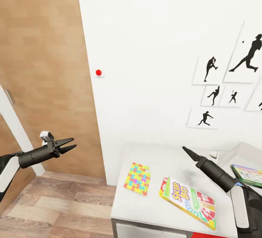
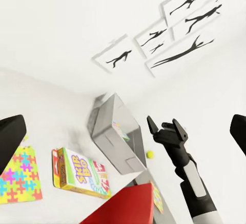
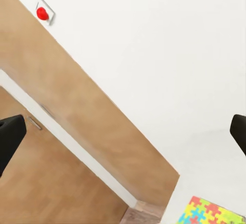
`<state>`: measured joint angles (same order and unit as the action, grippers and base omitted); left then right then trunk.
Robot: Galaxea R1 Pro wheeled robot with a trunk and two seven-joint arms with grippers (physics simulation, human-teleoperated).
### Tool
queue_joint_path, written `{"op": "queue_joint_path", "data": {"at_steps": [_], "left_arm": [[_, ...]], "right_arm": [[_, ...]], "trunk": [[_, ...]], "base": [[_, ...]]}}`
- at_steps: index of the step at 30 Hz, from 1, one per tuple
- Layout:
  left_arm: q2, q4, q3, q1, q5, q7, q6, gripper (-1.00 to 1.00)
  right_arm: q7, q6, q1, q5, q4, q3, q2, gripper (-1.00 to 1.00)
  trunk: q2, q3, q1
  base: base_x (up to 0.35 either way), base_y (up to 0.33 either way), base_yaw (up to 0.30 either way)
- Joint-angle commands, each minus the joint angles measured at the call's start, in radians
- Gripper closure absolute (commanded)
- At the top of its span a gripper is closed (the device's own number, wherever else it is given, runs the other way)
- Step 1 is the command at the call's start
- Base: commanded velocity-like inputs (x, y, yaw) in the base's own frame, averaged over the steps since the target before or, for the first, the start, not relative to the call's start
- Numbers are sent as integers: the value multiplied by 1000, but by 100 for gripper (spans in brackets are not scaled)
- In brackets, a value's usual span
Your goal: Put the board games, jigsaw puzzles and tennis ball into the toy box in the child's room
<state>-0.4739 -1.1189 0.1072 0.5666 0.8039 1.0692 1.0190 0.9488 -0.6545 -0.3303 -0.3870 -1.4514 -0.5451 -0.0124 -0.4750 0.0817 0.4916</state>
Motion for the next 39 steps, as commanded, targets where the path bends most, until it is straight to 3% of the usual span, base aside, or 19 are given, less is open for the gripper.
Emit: {"op": "queue_joint_path", "data": {"at_steps": [1,23,39], "left_arm": [[0,1,0,1,0,3,4,-100],[0,1,0,1,0,3,3,-100],[0,2,2,1,0,3,3,-100]], "right_arm": [[2,-7,-1,-4,0,-1,0,-100],[3,-7,-1,-4,0,-1,0,-100],[3,-7,-1,-4,0,-1,0,-100]], "trunk": [[-2,2,1],[-2,-3,1],[-2,-5,1]], "base": [[0,290,46],[3,127,-25],[116,97,-14]]}}
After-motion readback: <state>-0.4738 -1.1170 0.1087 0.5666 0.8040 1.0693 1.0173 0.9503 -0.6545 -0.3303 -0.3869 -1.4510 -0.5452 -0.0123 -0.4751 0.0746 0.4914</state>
